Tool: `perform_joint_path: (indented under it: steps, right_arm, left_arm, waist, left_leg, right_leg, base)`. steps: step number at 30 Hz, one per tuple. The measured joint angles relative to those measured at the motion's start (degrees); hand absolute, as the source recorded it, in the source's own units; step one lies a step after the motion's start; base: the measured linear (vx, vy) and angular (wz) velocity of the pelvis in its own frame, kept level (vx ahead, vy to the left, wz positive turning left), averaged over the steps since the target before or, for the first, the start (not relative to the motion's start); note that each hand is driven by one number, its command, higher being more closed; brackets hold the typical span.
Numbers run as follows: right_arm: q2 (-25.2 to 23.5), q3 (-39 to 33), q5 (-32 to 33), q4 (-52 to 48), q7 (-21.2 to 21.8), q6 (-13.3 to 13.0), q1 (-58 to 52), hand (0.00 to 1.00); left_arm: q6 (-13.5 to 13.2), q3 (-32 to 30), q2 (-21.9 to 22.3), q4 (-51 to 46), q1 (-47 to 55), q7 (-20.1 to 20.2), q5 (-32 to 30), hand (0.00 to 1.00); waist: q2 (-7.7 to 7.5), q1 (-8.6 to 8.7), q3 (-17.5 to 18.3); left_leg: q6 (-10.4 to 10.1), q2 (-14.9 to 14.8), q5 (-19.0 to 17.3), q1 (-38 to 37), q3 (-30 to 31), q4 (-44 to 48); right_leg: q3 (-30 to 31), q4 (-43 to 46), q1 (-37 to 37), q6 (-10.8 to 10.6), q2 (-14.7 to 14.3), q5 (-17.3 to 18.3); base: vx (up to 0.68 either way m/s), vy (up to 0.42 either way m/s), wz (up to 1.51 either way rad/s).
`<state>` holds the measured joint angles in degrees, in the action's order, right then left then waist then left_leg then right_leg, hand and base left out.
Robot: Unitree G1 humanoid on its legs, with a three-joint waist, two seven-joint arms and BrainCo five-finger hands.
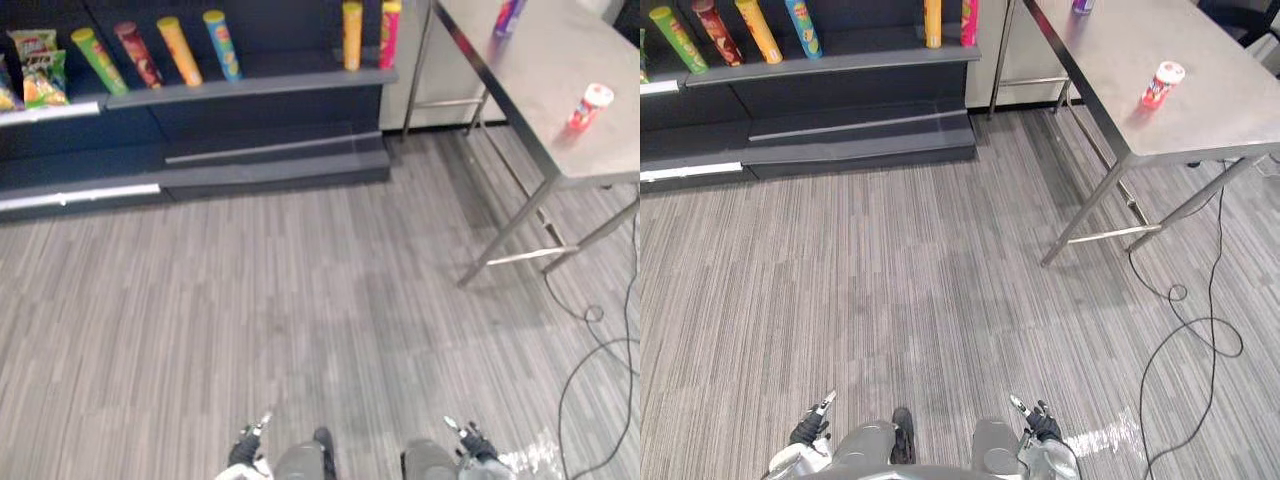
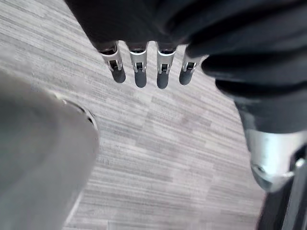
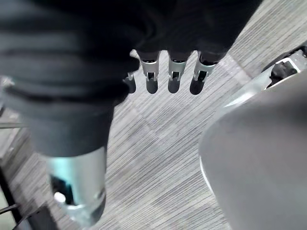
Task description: Put the gum and the chips on the shelf.
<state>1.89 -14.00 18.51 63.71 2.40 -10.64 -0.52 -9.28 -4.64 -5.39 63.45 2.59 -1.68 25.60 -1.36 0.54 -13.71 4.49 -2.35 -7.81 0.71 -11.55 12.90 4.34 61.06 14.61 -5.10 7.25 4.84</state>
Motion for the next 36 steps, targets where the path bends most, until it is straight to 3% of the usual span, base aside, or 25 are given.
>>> perform_joint_path:
  steps: [1,3,4,6,7,8,10,12,15,17,19,20,22,25,27,30,31,32,34,36]
  right_arm:
    - [0.2,0.6,0.1,-0.3,-0.1,-0.1,0.0,0.00]
    - [0.5,2.4,0.0,-2.0,-0.4,-0.6,0.3,0.00]
    - [0.6,2.7,0.0,-2.2,-0.4,-0.8,0.2,0.00]
    - [0.5,2.8,0.4,-2.5,-0.5,-1.3,-0.2,0.00]
    - [0.5,2.7,0.4,-2.5,-0.6,-1.4,-0.4,0.00]
    - [0.6,2.5,0.5,-2.7,-0.5,-1.4,-0.7,0.00]
    - [1.2,0.9,0.5,-2.7,-0.5,-1.5,-0.5,0.00]
    - [1.2,0.7,0.3,-2.7,-0.6,-1.4,-0.6,0.00]
    - [1.1,0.8,0.1,-2.8,-0.6,-1.4,-1.3,0.00]
    - [1.0,0.8,0.1,-3.4,-0.6,-1.1,-2.1,0.00]
    - [0.8,0.9,0.1,-4.5,-0.6,-1.0,-3.1,0.00]
    - [0.7,0.9,0.2,-4.7,-0.7,-1.0,-3.3,0.00]
    - [0.5,0.9,0.5,-5.5,-0.8,-1.0,-3.6,0.00]
    - [0.1,0.8,0.7,-5.4,-1.0,-1.0,-3.7,0.00]
    - [-0.3,0.8,1.8,-5.5,-1.0,-1.0,-4.0,0.00]
    - [-0.3,0.9,1.8,-5.6,-1.0,-1.0,-4.2,0.00]
    - [-0.3,1.0,1.8,-5.4,-1.0,-1.0,-4.4,0.00]
    - [-0.5,1.0,1.8,-4.4,-0.9,-0.8,-4.3,0.00]
    - [-2.0,1.0,1.8,-3.7,-0.5,-0.7,-3.9,0.00]
    - [-2.9,1.1,1.7,-3.1,-0.5,-0.7,-3.3,0.00]
  left_arm:
    - [0.0,0.2,0.1,0.4,0.0,0.0,0.0,0.00]
    - [0.1,-0.3,0.5,1.1,-0.1,0.1,-0.6,0.00]
    - [0.1,-0.4,0.6,1.3,-0.2,0.1,-1.0,0.00]
    - [0.3,-2.9,1.2,1.7,-0.2,0.1,-1.6,0.00]
    - [0.3,-3.5,1.4,1.6,-0.1,0.1,-1.6,0.00]
    - [0.5,-5.2,2.5,2.4,0.0,0.0,-1.7,0.00]
    - [0.9,-7.4,4.7,2.7,0.0,0.1,-2.2,0.00]
    - [1.1,-8.8,5.2,2.6,-0.1,0.0,-2.5,0.00]
    - [1.1,-9.8,5.5,2.1,-0.2,0.0,-4.0,0.00]
    - [1.1,-13.2,5.8,0.9,-0.5,0.0,-3.6,0.00]
    - [1.0,-14.0,6.0,-0.1,-0.4,-0.3,-2.8,0.00]
    - [1.0,-13.9,5.9,-0.3,-0.1,-0.2,-1.5,0.00]
    - [1.0,-13.7,5.7,-0.9,0.0,0.1,-0.9,0.00]
    - [0.8,-12.9,5.3,-2.3,0.2,1.7,0.8,0.00]
    - [0.4,-10.9,4.7,-3.1,0.7,2.3,1.4,0.00]
    - [0.0,-10.9,4.9,-3.1,1.4,2.4,1.2,0.00]
    - [-0.2,-11.1,5.0,-2.9,2.4,2.3,1.3,0.00]
    - [-0.4,-11.3,4.6,-2.6,2.7,2.2,1.3,0.00]
    - [-0.5,-11.2,3.2,-1.4,2.3,2.1,1.1,0.00]
    - [-0.3,-10.9,2.6,0.0,2.1,2.0,1.1,0.00]
  waist:
    - [0.25,0.15,-0.2]
    - [0.73,0.91,-0.3]
    - [0.74,0.98,-0.3]
    - [0.83,0.86,-0.3]
    - [0.74,0.84,-0.2]
    - [1.51,1.02,0.2]
    - [4.05,0.87,0.7]
    - [4.32,0.92,0.8]
    - [4.39,1.00,1.5]
    - [4.02,0.94,1.9]
    - [3.37,0.72,1.6]
    - [3.42,0.72,1.6]
    - [3.28,0.71,1.7]
    - [2.53,-0.41,1.6]
    - [1.67,-1.31,1.8]
    - [1.88,-1.45,2.0]
    - [1.94,-1.87,2.7]
    - [1.19,-2.35,4.7]
    - [-0.63,-1.85,6.4]
    - [-1.45,-1.66,7.1]
  left_leg:
    - [-0.2,-0.2,-0.3,-2.2,0.1,-1.5]
    - [-2.7,-1.3,-2.8,-7.0,0.4,-3.8]
    - [-3.5,-1.6,-4.0,-7.5,0.8,-3.8]
    - [-6.6,-2.8,-8.3,-9.0,1.6,-3.8]
    - [-7.4,-3.0,-9.0,-9.4,1.9,-3.8]
    - [-9.0,-4.4,-10.2,-10.5,3.1,-4.1]
    - [-9.8,-6.5,-8.4,-11.6,3.1,-5.0]
    - [-10.8,-7.6,-5.7,-13.3,4.0,-5.8]
    - [-11.1,-9.3,-2.6,-12.8,5.4,-2.9]
    - [-12.0,-9.8,-1.7,-5.5,9.5,12.1]
    - [-13.4,-10.9,2.0,0.2,10.6,25.3]
    - [-13.4,-11.6,2.0,2.1,9.9,30.3]
    - [-12.1,-12.3,-2.6,6.7,6.1,37.8]
    - [-9.4,-11.2,-6.7,12.5,0.8,34.1]
    - [-8.0,-8.5,-5.2,14.4,0.2,17.8]
    - [-8.5,-7.4,-0.4,14.6,3.5,2.7]
    - [-10.1,-7.1,3.9,15.0,3.8,3.4]
    - [-8.9,-5.8,4.1,15.7,2.5,5.6]
    - [-7.2,-4.0,0.9,16.6,1.1,7.8]
    - [-5.4,-2.7,-0.1,14.6,-0.5,8.3]
  right_leg:
    - [-1.7,-0.6,0.6,1.2,-0.1,1.9]
    - [-5.6,-10.9,3.4,1.9,-1.6,6.8]
    - [-5.9,-14.7,4.2,1.9,-1.9,6.8]
    - [-4.3,-36.0,4.0,0.5,-2.7,4.5]
    - [-3.5,-40.4,3.8,0.7,-2.5,2.3]
    - [-4.8,-41.0,2.9,1.7,-3.7,-2.5]
    - [-6.6,-38.5,3.3,3.0,-5.6,0.7]
    - [-8.1,-35.7,2.5,5.1,-6.3,3.2]
    - [-10.7,-36.7,-0.8,6.1,-6.8,6.1]
    - [-12.5,-37.6,-3.5,6.1,-6.1,7.9]
    - [-13.6,-38.6,-6.5,7.0,-6.1,8.6]
    - [-13.7,-39.2,-8.2,7.4,-6.1,9.2]
    - [-13.5,-41.0,-12.1,7.9,-6.0,10.7]
    - [-12.5,-42.4,-15.0,7.2,-4.2,11.5]
    - [-10.1,-42.5,-16.5,4.6,-1.3,13.0]
    - [-7.1,-43.0,-18.5,1.7,0.4,15.2]
    - [-4.8,-43.4,-19.2,0.6,1.1,16.2]
    - [-1.7,-45.7,-19.9,1.1,2.0,16.5]
    - [4.4,-45.9,-19.8,2.9,1.4,13.6]
    - [8.4,-44.5,-19.7,2.4,2.3,9.6]
  base:
    - [0.26,-0.068,-0.13]
    - [0.22,-0.124,0.01]
    - [0.24,-0.213,0.20]
    - [0.30,-0.290,0.29]
    - [0.37,-0.311,0.29]
    - [0.33,-0.252,0.16]
    - [0.39,-0.253,0.14]
    - [0.34,-0.246,0.18]
    - [0.27,-0.201,0.42]
    - [0.20,-0.136,0.52]
    - [0.20,-0.094,0.29]
    - [0.26,-0.053,0.12]
    - [0.24,0.028,0.06]
    - [0.25,0.171,-0.21]
    - [0.23,0.241,-0.44]
    - [0.33,0.388,-0.49]
    - [0.42,0.437,-0.76]
    - [0.46,0.415,-0.72]
    - [0.48,0.304,-0.32]
    - [0.44,0.304,-0.20]
